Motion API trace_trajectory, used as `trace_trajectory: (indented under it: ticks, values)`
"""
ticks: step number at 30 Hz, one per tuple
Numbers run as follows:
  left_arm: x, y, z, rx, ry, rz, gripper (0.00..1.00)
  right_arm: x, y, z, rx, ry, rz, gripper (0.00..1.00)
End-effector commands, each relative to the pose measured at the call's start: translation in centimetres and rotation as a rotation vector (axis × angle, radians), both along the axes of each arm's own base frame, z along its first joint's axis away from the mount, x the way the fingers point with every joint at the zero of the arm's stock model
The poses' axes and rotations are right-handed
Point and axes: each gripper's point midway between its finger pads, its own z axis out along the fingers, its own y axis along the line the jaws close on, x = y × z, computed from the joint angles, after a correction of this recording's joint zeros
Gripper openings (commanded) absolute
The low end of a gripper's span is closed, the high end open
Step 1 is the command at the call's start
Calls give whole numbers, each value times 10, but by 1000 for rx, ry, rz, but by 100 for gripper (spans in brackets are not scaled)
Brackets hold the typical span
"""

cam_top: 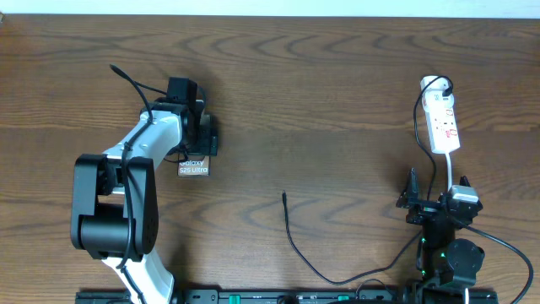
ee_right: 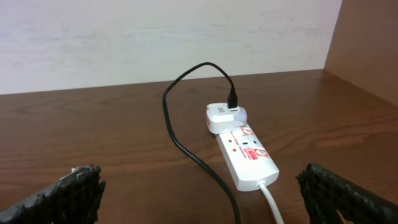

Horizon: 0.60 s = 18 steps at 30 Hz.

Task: Plug charger to phone and switch on socket

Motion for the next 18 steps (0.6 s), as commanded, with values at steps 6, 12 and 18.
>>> trace_trajectory:
  ticks: [6, 12, 18]
  values:
    - [-18, 10, -19, 47, 69, 6, 82, 0, 1, -1, 6, 0, 4, 99]
    - [-18, 10, -19, 47, 69, 6, 82, 0, 1, -1, 6, 0, 4, 99]
    - [-18, 10, -19, 47, 69, 6, 80, 0, 1, -1, 6, 0, 4, 99]
